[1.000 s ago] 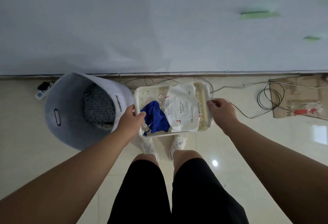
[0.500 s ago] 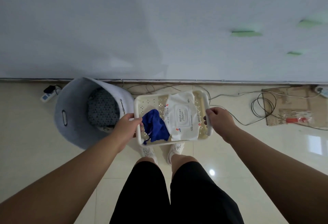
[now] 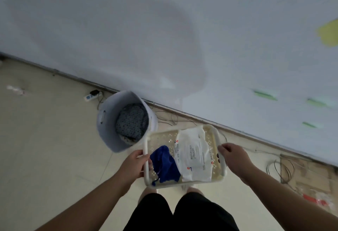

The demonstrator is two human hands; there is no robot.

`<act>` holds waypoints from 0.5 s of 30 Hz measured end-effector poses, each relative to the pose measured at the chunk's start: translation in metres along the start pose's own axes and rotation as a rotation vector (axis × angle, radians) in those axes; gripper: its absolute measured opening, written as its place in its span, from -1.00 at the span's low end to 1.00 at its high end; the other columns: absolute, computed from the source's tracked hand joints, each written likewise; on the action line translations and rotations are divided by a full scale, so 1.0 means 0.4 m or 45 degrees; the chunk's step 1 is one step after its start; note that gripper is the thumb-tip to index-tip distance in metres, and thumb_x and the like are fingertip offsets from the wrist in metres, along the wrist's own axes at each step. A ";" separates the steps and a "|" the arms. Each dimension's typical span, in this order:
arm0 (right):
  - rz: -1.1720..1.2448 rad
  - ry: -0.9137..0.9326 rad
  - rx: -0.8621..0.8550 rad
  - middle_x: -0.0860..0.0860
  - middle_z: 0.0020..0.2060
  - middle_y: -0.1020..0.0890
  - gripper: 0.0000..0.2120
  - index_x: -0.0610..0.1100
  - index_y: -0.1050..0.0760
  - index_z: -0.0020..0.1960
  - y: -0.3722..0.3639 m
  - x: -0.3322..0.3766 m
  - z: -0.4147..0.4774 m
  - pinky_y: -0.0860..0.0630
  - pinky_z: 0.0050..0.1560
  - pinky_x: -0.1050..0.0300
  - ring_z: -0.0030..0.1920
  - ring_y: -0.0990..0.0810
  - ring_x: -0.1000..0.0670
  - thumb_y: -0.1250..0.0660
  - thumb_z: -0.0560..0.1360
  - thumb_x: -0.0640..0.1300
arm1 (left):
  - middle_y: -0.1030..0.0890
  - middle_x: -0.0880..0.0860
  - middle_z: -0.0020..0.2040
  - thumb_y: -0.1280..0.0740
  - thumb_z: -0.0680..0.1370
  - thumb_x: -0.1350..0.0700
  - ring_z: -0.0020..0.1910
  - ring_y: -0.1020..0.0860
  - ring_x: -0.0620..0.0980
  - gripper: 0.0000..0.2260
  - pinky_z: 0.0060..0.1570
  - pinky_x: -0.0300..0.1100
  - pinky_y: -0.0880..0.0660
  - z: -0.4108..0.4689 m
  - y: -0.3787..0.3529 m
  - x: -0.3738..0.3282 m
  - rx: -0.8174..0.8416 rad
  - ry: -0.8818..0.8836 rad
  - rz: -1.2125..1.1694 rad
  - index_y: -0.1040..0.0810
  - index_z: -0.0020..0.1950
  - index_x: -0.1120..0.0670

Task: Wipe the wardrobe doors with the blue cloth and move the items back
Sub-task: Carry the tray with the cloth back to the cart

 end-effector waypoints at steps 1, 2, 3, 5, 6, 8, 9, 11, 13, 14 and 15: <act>-0.009 0.015 0.040 0.14 -0.29 -0.74 -0.81 0.04 -0.67 -0.09 -0.003 0.007 0.001 -0.65 -0.05 -0.04 -0.20 -0.71 0.00 -0.31 0.60 0.04 | -0.68 0.21 -0.08 -0.30 0.66 0.14 -0.13 -0.67 0.09 -0.82 -0.01 0.05 -0.68 -0.026 0.001 0.023 -0.044 0.013 -0.050 -0.61 0.20 0.16; -0.014 0.028 0.085 0.13 -0.26 -0.75 -0.84 0.06 -0.67 -0.06 -0.007 0.014 0.002 -0.67 -0.02 -0.06 -0.19 -0.73 0.00 -0.33 0.59 0.04 | -0.68 0.19 -0.08 -0.30 0.67 0.14 -0.14 -0.67 0.09 -0.83 -0.03 0.04 -0.67 -0.053 0.001 0.047 -0.091 0.030 -0.107 -0.60 0.20 0.17; -0.025 0.043 0.137 0.12 -0.24 -0.76 -0.86 0.06 -0.68 -0.03 -0.013 0.023 0.003 -0.68 0.01 -0.08 -0.19 -0.74 0.00 -0.35 0.59 0.03 | -0.68 0.19 -0.08 -0.30 0.67 0.14 -0.14 -0.67 0.10 -0.83 -0.04 0.04 -0.66 -0.081 0.001 0.073 -0.137 0.052 -0.174 -0.59 0.19 0.17; -0.073 0.088 0.256 0.08 -0.23 -0.77 -0.86 0.02 -0.69 0.01 -0.030 0.046 0.011 -0.69 0.03 -0.12 -0.19 -0.76 -0.03 -0.36 0.59 -0.01 | -0.67 0.21 -0.07 -0.31 0.67 0.14 -0.14 -0.65 0.10 -0.83 -0.06 0.02 -0.64 -0.134 0.000 0.129 -0.223 0.086 -0.318 -0.59 0.20 0.19; -0.106 0.115 0.309 0.05 -0.21 -0.77 -0.85 0.00 -0.70 0.02 -0.040 0.061 0.015 -0.69 0.04 -0.14 -0.18 -0.76 -0.05 -0.36 0.60 -0.02 | -0.68 0.23 -0.05 -0.31 0.67 0.13 -0.14 -0.65 0.10 -0.82 -0.06 0.02 -0.64 -0.160 -0.001 0.155 -0.263 0.098 -0.381 -0.58 0.21 0.19; -0.186 0.175 0.403 0.02 -0.21 -0.77 -0.84 -0.01 -0.71 0.03 -0.068 0.098 0.016 -0.68 0.04 -0.16 -0.16 -0.76 -0.08 -0.36 0.60 -0.02 | -0.69 0.28 0.06 -0.30 0.68 0.11 -0.11 -0.65 0.11 -0.81 -0.01 0.04 -0.66 -0.215 -0.001 0.211 -0.331 0.119 -0.496 -0.58 0.23 0.17; -0.220 0.203 0.450 0.01 -0.21 -0.77 -0.85 -0.01 -0.70 0.02 -0.087 0.116 0.013 -0.69 0.04 -0.15 -0.18 -0.76 -0.07 -0.36 0.60 -0.03 | -0.69 0.28 0.10 -0.30 0.68 0.10 -0.10 -0.66 0.12 -0.80 0.02 0.05 -0.66 -0.242 -0.001 0.243 -0.365 0.123 -0.550 -0.57 0.24 0.16; -0.287 0.245 0.550 -0.01 -0.20 -0.78 -0.86 -0.04 -0.69 0.02 -0.141 0.150 -0.003 -0.69 0.00 -0.13 -0.19 -0.77 -0.06 -0.36 0.61 -0.06 | -0.69 0.27 0.12 -0.27 0.70 0.10 -0.07 -0.67 0.12 -0.80 0.04 0.06 -0.67 -0.294 0.003 0.317 -0.448 0.129 -0.669 -0.56 0.27 0.14; -0.372 0.280 0.653 -0.03 -0.19 -0.78 -0.87 -0.07 -0.68 0.04 -0.211 0.176 -0.034 -0.69 -0.07 -0.07 -0.18 -0.77 -0.07 -0.35 0.61 -0.09 | -0.69 0.27 0.13 -0.24 0.71 0.11 -0.05 -0.67 0.14 -0.78 0.06 0.08 -0.66 -0.347 0.008 0.404 -0.529 0.140 -0.804 -0.55 0.30 0.15; -0.418 0.302 0.696 -0.04 -0.18 -0.78 -0.87 -0.07 -0.68 0.04 -0.249 0.187 -0.054 -0.69 -0.10 -0.04 -0.18 -0.77 -0.08 -0.35 0.61 -0.10 | -0.68 0.28 0.13 -0.23 0.71 0.11 -0.03 -0.67 0.16 -0.77 0.07 0.09 -0.66 -0.373 0.009 0.452 -0.564 0.148 -0.877 -0.54 0.31 0.16; -0.464 0.328 0.732 -0.04 -0.18 -0.78 -0.87 -0.07 -0.68 0.04 -0.288 0.196 -0.079 -0.69 -0.12 -0.04 -0.18 -0.77 -0.08 -0.36 0.61 -0.10 | -0.68 0.28 0.14 -0.22 0.72 0.11 -0.01 -0.67 0.17 -0.77 0.09 0.10 -0.66 -0.400 0.009 0.501 -0.595 0.156 -0.950 -0.53 0.32 0.16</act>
Point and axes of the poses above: each hand's wrist, its own z-axis towards the middle knuckle, its own y-axis out of the back of the hand, x = y × z, the point moved 5 cm from there along z, towards the middle knuckle
